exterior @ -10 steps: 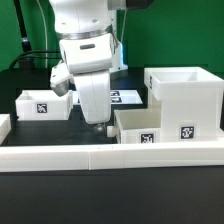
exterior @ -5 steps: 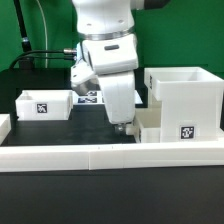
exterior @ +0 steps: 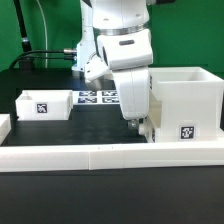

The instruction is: Assemble drawer

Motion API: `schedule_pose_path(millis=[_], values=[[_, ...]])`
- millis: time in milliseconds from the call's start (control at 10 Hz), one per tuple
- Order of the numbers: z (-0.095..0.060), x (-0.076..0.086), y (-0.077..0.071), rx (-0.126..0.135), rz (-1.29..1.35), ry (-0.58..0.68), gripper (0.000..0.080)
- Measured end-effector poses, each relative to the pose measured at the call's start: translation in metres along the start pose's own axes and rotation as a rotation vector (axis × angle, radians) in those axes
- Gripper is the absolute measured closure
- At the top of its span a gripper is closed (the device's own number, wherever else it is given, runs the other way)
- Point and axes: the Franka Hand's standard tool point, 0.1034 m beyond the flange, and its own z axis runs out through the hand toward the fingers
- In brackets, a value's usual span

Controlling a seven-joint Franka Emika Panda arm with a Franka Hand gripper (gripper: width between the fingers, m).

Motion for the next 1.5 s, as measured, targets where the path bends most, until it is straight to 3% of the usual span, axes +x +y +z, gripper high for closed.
schedule_pose_path(millis=[200, 300, 500, 900, 1500], values=[[0.000, -0.005, -0.001, -0.011, 0.010, -0.002, 0.0150], [-0.003, -0.015, -0.006, -0.020, 0.023, -0.007, 0.0150], [-0.010, -0.037, -0.023, -0.042, 0.060, -0.019, 0.0150], [-0.026, -0.056, -0.057, -0.067, 0.097, -0.034, 0.0150], [-0.024, -0.059, -0.060, -0.061, 0.106, -0.033, 0.0150]])
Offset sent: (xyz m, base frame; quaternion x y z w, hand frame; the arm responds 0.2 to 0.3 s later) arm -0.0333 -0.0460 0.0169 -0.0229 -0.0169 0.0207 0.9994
